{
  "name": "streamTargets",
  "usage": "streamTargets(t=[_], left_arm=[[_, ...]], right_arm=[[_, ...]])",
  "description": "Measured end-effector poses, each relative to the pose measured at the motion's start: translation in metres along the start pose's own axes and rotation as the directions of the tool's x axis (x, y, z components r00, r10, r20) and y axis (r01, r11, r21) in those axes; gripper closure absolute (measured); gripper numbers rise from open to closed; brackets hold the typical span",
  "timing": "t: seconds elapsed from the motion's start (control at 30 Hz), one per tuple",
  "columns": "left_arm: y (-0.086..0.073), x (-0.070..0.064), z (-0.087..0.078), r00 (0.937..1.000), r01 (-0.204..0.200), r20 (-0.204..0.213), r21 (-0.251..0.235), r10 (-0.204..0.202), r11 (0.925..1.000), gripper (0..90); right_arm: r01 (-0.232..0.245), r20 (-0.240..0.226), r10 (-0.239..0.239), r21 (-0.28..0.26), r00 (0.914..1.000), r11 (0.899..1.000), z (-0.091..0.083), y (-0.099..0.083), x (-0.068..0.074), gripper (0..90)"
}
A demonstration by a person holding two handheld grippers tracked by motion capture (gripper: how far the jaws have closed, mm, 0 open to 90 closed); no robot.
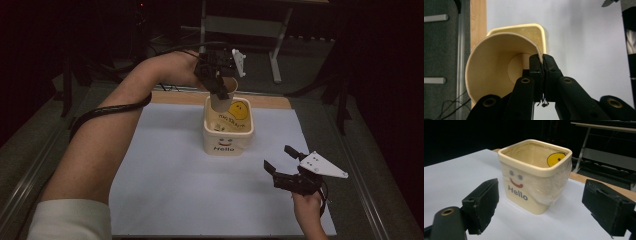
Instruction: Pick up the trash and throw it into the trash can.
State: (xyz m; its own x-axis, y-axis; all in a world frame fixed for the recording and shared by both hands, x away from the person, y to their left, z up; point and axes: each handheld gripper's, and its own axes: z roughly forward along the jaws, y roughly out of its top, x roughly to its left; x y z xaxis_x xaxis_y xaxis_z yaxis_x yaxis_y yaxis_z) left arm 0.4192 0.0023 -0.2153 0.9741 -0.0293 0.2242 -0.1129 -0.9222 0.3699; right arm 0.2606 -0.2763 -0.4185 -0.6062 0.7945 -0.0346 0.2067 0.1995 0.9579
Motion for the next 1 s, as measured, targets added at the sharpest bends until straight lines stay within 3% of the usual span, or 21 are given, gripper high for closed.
streamTargets(t=[0.5, 0.6, 1.0], left_arm=[[0.007, 0.022, 0.017, 0.9995, 0.028, -0.013, -0.005, -0.028, 0.9996, 88.3], [0.008, 0.026, 0.020, 0.9992, 0.041, -0.001, -0.045, -0.041, 0.9982, 88.3], [0.012, 0.036, 0.039, 0.9987, 0.052, -0.005, -0.016, -0.052, 0.9985, 87.8]], right_arm=[[-0.001, -0.001, 0.001, -0.003, 1.0000, 1.000, -0.001, -0.001, -0.002, 14.0], [0.000, -0.003, 0.000, -0.001, 1.0000, 1.000, -0.001, -0.001, -0.002, 14.0], [0.000, -0.007, 0.000, -0.003, 1.0000, 1.000, -0.002, -0.001, -0.001, 14.0]])
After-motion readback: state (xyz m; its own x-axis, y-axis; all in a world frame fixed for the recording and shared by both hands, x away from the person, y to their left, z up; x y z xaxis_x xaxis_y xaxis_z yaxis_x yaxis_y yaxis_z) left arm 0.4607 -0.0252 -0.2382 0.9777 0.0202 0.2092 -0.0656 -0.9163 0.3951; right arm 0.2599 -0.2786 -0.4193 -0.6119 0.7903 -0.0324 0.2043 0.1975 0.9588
